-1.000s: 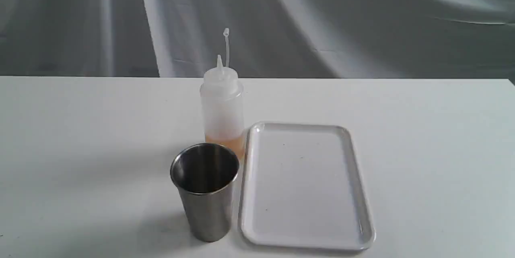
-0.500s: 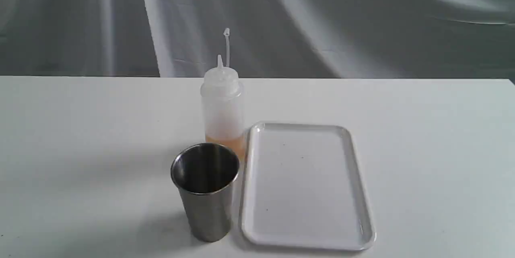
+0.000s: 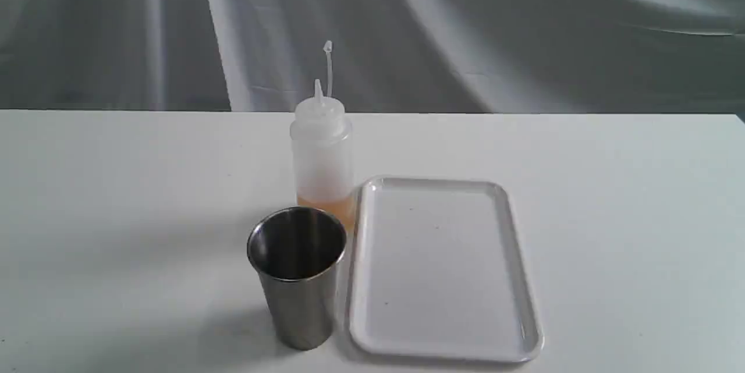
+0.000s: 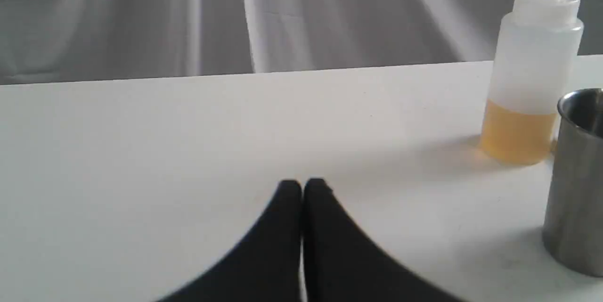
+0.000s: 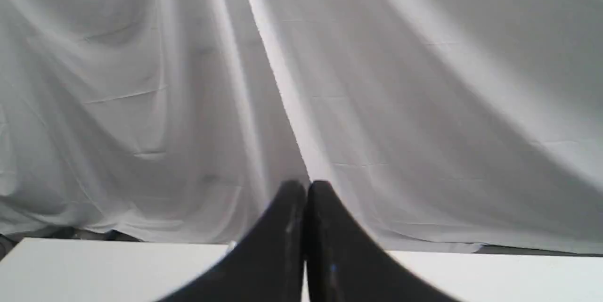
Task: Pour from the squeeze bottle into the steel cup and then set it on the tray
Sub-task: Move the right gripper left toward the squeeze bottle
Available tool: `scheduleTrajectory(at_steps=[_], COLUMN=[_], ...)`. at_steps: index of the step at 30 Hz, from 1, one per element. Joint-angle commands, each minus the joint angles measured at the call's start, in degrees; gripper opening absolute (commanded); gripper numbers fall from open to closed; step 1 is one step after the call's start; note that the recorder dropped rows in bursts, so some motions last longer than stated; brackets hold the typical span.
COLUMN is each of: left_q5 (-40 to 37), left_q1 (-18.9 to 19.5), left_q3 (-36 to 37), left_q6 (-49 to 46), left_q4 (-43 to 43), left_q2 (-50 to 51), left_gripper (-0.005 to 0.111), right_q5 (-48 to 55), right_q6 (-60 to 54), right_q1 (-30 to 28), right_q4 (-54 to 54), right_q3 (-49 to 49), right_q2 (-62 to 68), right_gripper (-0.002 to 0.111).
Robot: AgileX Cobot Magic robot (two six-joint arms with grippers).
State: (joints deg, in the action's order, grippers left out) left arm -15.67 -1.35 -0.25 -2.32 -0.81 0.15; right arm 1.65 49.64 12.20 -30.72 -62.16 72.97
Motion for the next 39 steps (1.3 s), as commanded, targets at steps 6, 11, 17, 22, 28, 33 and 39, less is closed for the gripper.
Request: scheduleTrajectory(at_steps=[6, 11, 17, 22, 28, 33, 39], left_q5=[0.4, 0.4, 0.4, 0.4, 0.4, 0.4, 0.4], left_q1=[0.1, 0.1, 0.1, 0.1, 0.1, 0.1, 0.1], left_q3=[0.3, 0.3, 0.3, 0.3, 0.3, 0.3, 0.3], left_q6=[0.4, 0.2, 0.2, 0.4, 0.4, 0.4, 0.2], left_q4=[-0.1, -0.1, -0.1, -0.1, -0.1, -0.1, -0.1], left_q2=[-0.1, -0.1, -0.1, -0.1, -0.1, -0.1, -0.1], left_gripper=[0.0, 0.0, 0.0, 0.0, 0.0, 0.0, 0.0], right_q5=[-16.1, -17.2, -17.1, -17.5, -27.2, -42.1, -46.0], right_q6=[-35.0, -41.4, -37.6, -35.7, -10.4, 0.0, 0.1], right_q1=[-5.1, -7.6, -11.0, -11.0, -11.8, -14.3, -16.3], right_q4=[24.7, 25.8, 22.2, 13.6, -11.4, -30.6, -28.9], right_q3=[6.1, 7.1, 7.1, 7.1, 7.1, 6.7, 6.7], right_q2=[6.0, 9.8, 14.8, 17.4, 19.3, 21.7, 27.5], right_gripper=[0.0, 0.0, 0.0, 0.0, 0.0, 0.0, 0.0])
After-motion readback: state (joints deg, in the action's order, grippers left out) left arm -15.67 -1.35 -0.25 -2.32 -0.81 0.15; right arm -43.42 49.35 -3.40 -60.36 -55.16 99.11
